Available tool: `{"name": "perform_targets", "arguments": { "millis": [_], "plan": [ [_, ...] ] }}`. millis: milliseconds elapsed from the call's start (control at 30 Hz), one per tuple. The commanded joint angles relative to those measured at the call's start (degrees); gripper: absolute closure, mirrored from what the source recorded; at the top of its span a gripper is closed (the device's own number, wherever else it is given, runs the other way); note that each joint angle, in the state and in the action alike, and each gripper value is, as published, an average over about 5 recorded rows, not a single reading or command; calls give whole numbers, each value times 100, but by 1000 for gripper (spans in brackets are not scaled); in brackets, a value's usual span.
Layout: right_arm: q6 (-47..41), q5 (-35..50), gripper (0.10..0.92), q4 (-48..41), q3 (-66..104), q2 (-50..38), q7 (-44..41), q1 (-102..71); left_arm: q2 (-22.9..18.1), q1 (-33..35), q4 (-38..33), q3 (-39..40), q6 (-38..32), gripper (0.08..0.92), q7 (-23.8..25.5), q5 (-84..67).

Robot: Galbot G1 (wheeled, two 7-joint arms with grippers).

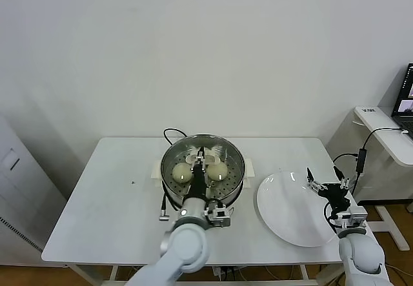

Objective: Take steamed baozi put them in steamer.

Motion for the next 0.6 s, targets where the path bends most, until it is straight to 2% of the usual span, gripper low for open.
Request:
{"name": "perform_targets", "arguments": {
  "millis": [33,133,267,367,500,600],
  "plan": [
    [-166,168,203,75,-83,-17,-107,-23,1357,246,-2021,-1285,-832,485,664,-5339],
    [-408,362,203,230,-274,-147,-79,-105,1748,254,-2005,-2065,-1263,398,549,-7907],
    [-412,325,203,238,-430,-274,11,-152,1742,248,-1795,-3193,-1022,286,-405,-10446],
    [-367,503,203,221,-565,-298,121,-142,1688,263,-1378,-3952,-995,212,-865,-11157],
    [-382,616,203,302,-630,-242,148,-158,1786,366,-439,-4557,-1425,180,-1001,-11072],
    [-369,309,203,384,-603,-192,98,-218,1873,495,284,-4731,-1853,178,-1033,-10965]
  ]
}}
